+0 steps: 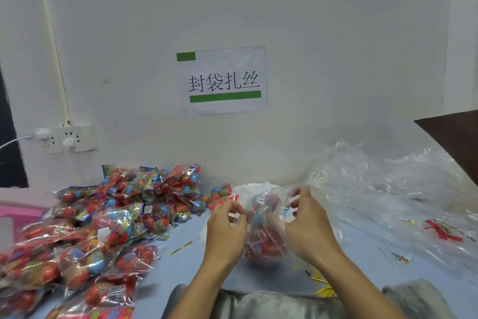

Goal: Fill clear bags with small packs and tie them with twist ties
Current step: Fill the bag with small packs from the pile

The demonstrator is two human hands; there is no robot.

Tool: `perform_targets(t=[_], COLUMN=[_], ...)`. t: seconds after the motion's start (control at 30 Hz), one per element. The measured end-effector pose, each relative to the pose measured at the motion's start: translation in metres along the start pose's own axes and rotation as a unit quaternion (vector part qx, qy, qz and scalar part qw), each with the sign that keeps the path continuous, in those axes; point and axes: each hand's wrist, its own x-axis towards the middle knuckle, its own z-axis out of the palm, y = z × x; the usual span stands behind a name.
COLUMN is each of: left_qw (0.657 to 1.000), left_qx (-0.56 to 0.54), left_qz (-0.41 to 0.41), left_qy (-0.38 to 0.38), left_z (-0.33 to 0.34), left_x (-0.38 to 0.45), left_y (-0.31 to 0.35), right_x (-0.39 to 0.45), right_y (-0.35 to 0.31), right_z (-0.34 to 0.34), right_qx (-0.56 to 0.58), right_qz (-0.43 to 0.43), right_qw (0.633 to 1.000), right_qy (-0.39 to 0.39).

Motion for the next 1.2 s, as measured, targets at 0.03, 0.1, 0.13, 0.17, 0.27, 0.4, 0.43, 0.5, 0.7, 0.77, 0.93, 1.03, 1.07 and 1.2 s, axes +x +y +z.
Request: perform_targets(t=[0.03, 0.1, 0.13, 0.17, 0.27, 0.4, 0.43, 0.5, 0.7, 0.77, 0.93, 1.03, 1.07, 1.2], left_qw=[1.0, 1.0, 1.0, 1.0, 0.999, 0.998, 0.997, 0.997, 0.996, 0.995, 0.993, 0.995, 0.996, 0.998], left_qx=[-0.008, -0.014, -0.011, -0.008, -0.005, 0.0, 0.002, 0.005, 0.018, 0.019, 0.027, 0.032, 0.035, 0.031], left_qz=[-0.002, -0.003, -0.002, 0.0, 0.013, 0.038, 0.043, 0.052, 0.078, 0.093, 0.103, 0.087, 0.081, 0.062], left_qy=[-0.001, -0.007, -0.009, -0.012, -0.03, -0.057, -0.059, -0.056, -0.026, -0.04, -0.051, -0.023, -0.016, -0.007], left_z=[0.0, 0.0, 0.0, 0.0, -0.001, 0.001, 0.002, 0.002, 0.002, 0.002, 0.002, 0.002, 0.001, 0.001], left_x=[-0.001, -0.002, -0.002, -0.002, -0.003, -0.004, -0.004, -0.004, -0.004, -0.005, -0.006, -0.004, -0.004, -0.003], left_y=[0.001, 0.002, 0.003, 0.002, 0.003, 0.004, 0.004, 0.003, 0.005, 0.007, 0.009, 0.008, 0.008, 0.007], right_x=[-0.001, -0.001, -0.002, -0.002, 0.0, 0.003, 0.004, 0.005, 0.002, 0.0, 0.001, 0.007, 0.007, 0.003], right_y=[0.0, 0.0, -0.001, -0.001, 0.002, 0.01, 0.011, 0.013, 0.017, 0.017, 0.019, 0.024, 0.024, 0.022], right_z=[0.0, -0.001, -0.002, -0.003, -0.004, -0.002, -0.001, 0.001, 0.007, 0.011, 0.016, 0.014, 0.013, 0.008], right_qx=[-0.003, -0.025, -0.037, -0.046, -0.044, -0.044, -0.054, -0.065, -0.047, -0.042, 0.027, 0.017, 0.008, 0.037], right_qz=[-0.04, -0.102, -0.116, -0.124, -0.133, -0.099, -0.093, -0.087, -0.056, -0.048, -0.104, -0.132, -0.139, -0.139], right_qw=[0.999, 0.994, 0.992, 0.99, 0.988, 0.992, 0.993, 0.993, 0.996, 0.995, 0.993, 0.991, 0.99, 0.989], right_qy=[-0.008, -0.032, -0.045, -0.056, -0.071, -0.06, -0.054, -0.042, 0.053, 0.074, 0.039, -0.008, -0.021, -0.044])
